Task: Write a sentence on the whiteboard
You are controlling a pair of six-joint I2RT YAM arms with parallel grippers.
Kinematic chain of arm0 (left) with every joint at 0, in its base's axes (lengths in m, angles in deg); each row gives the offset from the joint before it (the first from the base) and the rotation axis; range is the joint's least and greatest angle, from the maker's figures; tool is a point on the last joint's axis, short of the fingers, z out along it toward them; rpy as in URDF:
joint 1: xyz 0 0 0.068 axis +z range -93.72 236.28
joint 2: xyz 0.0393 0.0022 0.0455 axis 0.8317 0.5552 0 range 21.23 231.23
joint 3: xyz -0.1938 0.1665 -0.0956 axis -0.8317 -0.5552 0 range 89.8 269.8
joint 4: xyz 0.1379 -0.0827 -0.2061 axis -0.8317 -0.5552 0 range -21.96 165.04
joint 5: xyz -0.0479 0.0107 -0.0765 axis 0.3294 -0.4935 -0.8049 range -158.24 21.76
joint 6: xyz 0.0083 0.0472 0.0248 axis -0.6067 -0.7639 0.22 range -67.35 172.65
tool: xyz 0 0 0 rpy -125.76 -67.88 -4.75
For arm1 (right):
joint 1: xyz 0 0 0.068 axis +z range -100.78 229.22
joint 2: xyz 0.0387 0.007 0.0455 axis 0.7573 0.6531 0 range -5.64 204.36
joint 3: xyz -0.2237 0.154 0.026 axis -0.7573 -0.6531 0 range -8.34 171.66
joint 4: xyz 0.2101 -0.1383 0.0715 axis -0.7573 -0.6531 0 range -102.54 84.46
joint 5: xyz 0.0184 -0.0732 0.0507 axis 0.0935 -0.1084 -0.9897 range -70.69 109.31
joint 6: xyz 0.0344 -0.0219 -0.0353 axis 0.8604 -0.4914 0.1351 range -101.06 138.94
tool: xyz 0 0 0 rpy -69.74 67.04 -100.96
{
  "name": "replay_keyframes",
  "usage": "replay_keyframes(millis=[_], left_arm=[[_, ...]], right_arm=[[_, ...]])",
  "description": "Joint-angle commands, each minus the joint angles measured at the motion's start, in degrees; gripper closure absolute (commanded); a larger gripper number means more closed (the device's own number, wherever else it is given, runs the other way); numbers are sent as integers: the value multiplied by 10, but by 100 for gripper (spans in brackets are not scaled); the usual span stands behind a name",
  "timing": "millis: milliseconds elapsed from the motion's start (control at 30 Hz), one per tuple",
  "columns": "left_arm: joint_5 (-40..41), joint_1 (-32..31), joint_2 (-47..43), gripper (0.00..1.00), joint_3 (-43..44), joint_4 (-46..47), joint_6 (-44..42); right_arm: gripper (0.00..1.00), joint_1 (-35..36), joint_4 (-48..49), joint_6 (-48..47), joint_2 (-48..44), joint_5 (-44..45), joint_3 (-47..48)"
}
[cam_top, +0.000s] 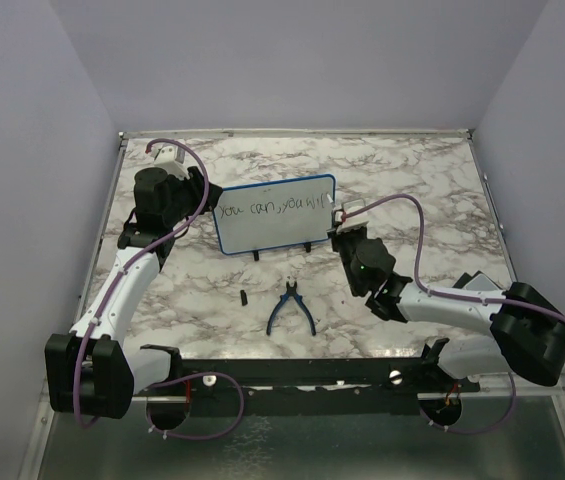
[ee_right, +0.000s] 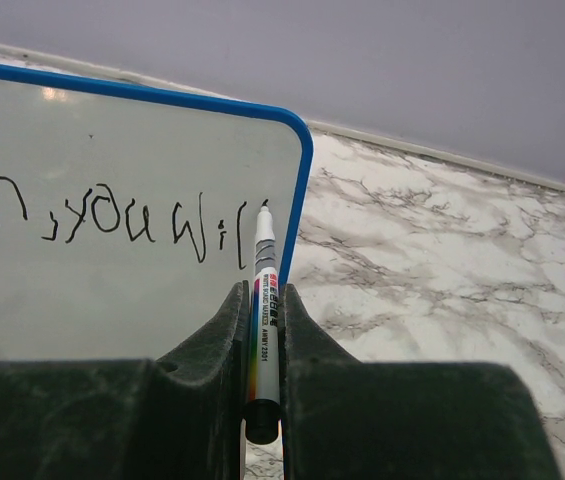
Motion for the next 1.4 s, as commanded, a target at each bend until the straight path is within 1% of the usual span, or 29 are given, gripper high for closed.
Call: replay_keyframes(millis=[0, 333, 633, 933, 1067, 1233, 1367], left_arm=[[-17, -2, -10, 60, -7, -3, -2], [-17, -2, -11, 60, -7, -3, -2], [-17, -2, -11, 60, -7, -3, -2], [-17, -2, -11, 60, -7, -2, -2], [-17, -2, -11, 60, -6, -3, -2], [-17, -2, -11, 60, -6, -2, -2], [-17, -2, -11, 60, -6, -2, -2]], right_arm=[[99, -3, 1, 12, 7, 2, 5], [99, -2, -42, 53, -10, 4, -14], [99, -2, -63, 70, -15, 5, -22], [99, -2, -56, 52, -21, 19, -19], [99, -2, -58, 46, -33, 14, -14], [99, -2, -67, 45, -62, -16, -17], [99, -2, -75, 46, -60, -3, -12]])
